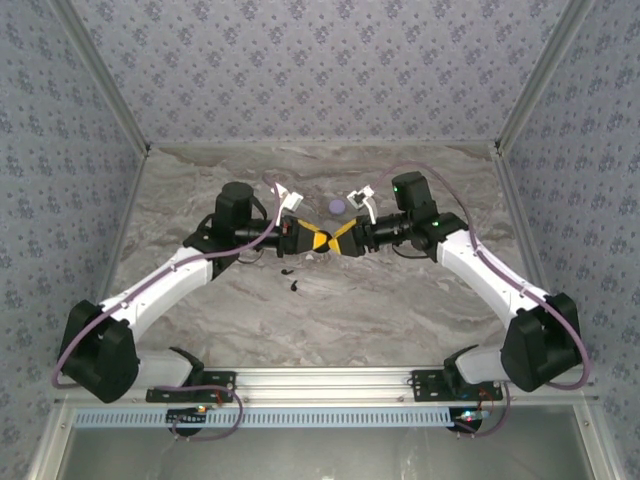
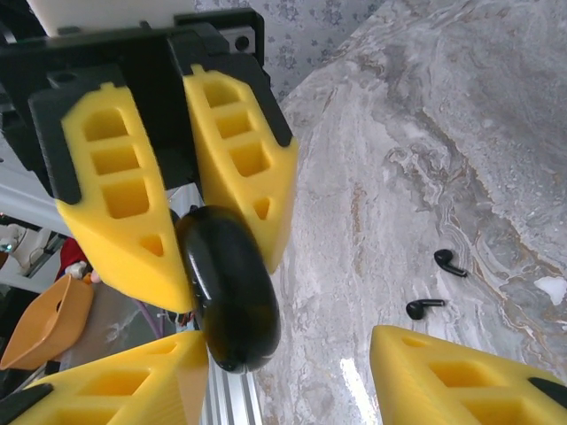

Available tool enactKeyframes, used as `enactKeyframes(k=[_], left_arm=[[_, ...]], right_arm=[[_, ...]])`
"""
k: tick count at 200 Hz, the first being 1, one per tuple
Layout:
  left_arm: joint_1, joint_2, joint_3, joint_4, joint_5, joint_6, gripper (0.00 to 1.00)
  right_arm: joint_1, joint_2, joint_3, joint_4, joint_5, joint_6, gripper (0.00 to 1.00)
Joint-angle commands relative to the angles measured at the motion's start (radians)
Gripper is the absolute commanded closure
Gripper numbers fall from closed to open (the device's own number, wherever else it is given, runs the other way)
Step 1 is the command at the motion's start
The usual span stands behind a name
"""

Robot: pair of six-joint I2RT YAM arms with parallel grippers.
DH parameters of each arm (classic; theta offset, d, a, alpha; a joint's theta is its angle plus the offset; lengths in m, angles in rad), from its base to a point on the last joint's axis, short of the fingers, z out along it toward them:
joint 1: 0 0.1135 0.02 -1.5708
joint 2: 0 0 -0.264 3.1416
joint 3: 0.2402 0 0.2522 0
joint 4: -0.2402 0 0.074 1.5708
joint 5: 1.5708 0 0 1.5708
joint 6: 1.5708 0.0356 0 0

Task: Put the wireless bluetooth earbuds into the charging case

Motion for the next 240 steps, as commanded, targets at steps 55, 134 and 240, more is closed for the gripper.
enactKeyframes(k=[55,134,240], left_arm=[[-0.014,-0.026,0.044,0.013,0.025,0.023,0.93],[-0.023,-0.032,0.039,0.031,-0.017,0.000,0.67],[-0.025,-0.199,-0.081,0.121,-0.264,-0.132,0.27]], right_arm=[[0.039,0.027,0.063,-0.039,-0.051,-0.047,0.61],[0.031,0.008,0.053,0.008,-0.032,-0.002,0.81],[-0.027,-0.096,-0.011,0.141,0.020,0.146,0.83]])
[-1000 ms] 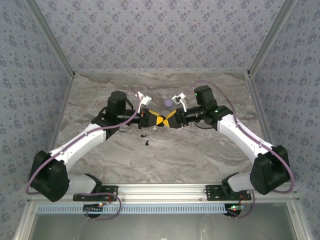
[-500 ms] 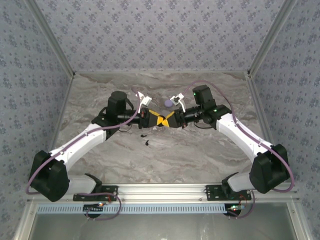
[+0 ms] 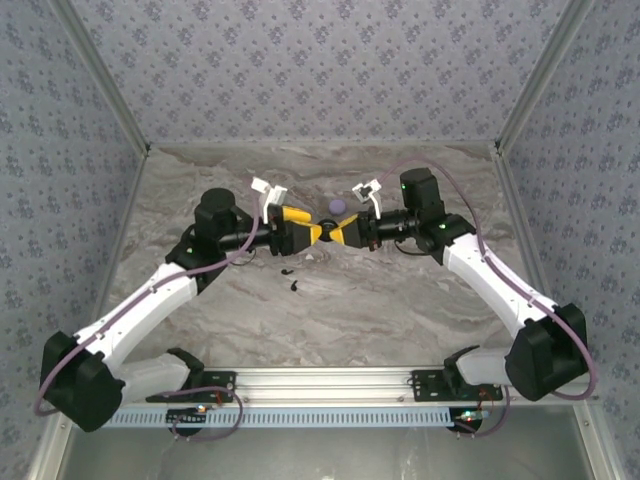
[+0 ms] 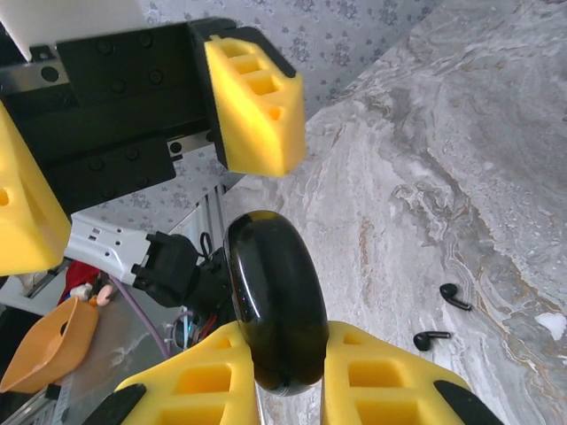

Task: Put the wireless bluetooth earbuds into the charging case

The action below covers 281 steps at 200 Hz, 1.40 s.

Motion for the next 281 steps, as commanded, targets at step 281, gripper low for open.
enactKeyframes(k=[281], left_arm=[[-0.069,0.015,-0.062,0.201,-0.102,-0.074,0.66]], right_arm=[[0.065,-0.058,-0.011,0.153,0.052,0.164,0.80]])
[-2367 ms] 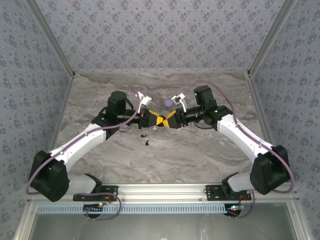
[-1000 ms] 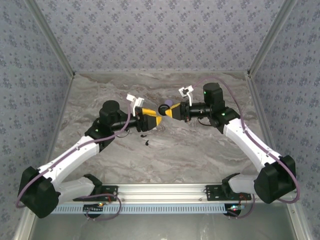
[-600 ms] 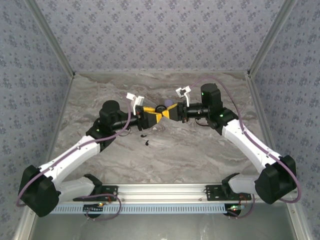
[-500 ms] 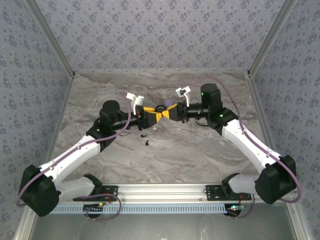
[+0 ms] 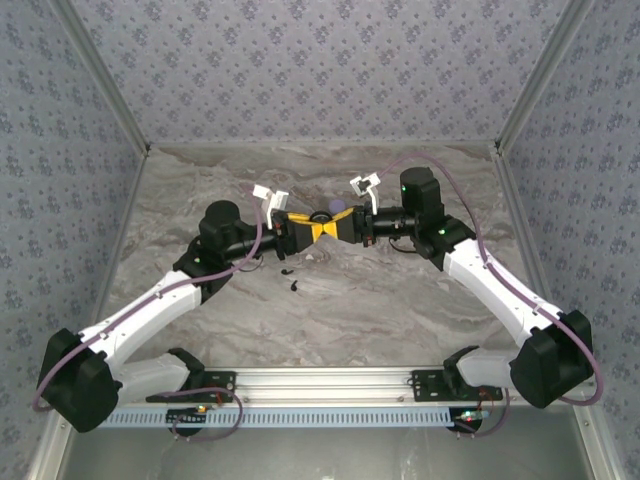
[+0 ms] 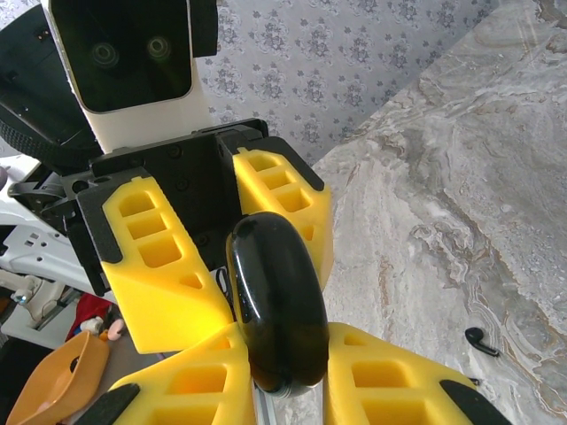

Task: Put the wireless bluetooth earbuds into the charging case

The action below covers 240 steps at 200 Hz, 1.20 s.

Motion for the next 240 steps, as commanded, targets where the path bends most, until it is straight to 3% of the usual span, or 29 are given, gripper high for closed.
enactKeyframes(k=[1,43,76,94,150,184,240], left_arm=[[-0.009,0.012,0.018,0.041,0.002,0.008,0.66],[-0.011,0.023,0.020,0.043,-0.001,0.005,0.70],[-0.012,0.026,0.026,0.033,-0.007,0.011,0.82],[-0.013,0.021,0.026,0.016,-0.027,0.024,0.94],[-0.012,0.025,0.058,-0.083,-0.063,0.148,0.92],[-0.024,0.030,-0.012,0.076,-0.027,0.269,0.80],[-0.038,0.022,-0.056,0.133,0.018,0.431,0.79]], right_arm=[[0.008,-0.025,-0.006,0.010,-0.001,0.008,0.80],[0.011,-0.026,-0.004,0.007,-0.004,0.008,0.80],[0.015,-0.026,0.002,-0.013,-0.001,-0.007,0.78],[0.016,-0.032,0.011,-0.058,0.026,-0.030,0.74],[0.012,-0.086,0.038,-0.266,0.194,-0.140,0.59],[0.006,-0.111,0.045,-0.343,0.240,-0.182,0.57],[0.007,-0.125,0.056,-0.379,0.251,-0.201,0.56]])
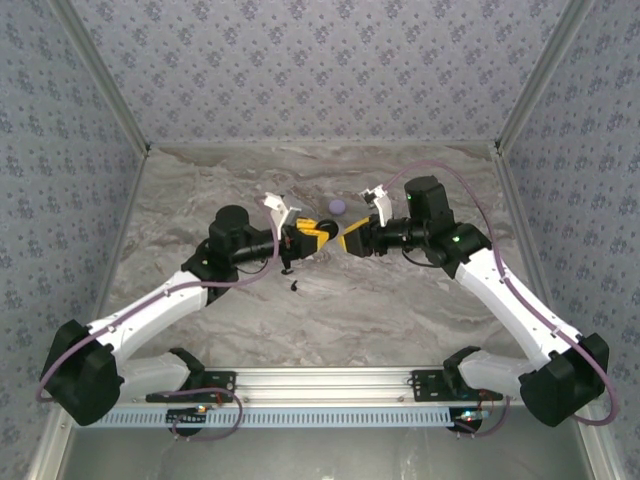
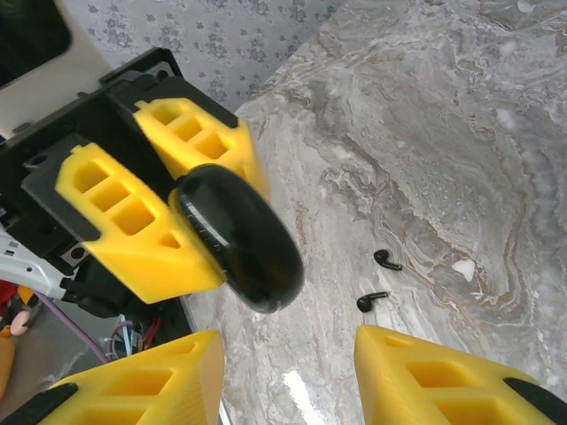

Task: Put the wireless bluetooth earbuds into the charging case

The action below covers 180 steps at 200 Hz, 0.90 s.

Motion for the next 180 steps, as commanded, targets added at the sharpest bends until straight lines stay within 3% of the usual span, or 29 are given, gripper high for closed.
enactKeyframes(k=[1,107,180], left_arm=[[-0.005,-0.013,-0.021,0.097,0.043,0.096,0.79],[-0.013,-0.009,-0.050,0.143,0.094,0.110,0.79],[-0.025,0.005,-0.048,0.155,0.125,0.107,0.80]], right_arm=[[0.000,-0.024,0.033,-0.041,0.015,-0.031,0.56],[0.021,-0.001,0.067,-0.054,0.000,-0.052,0.50],[0.026,0.012,0.089,-0.066,0.114,-0.030,0.49]])
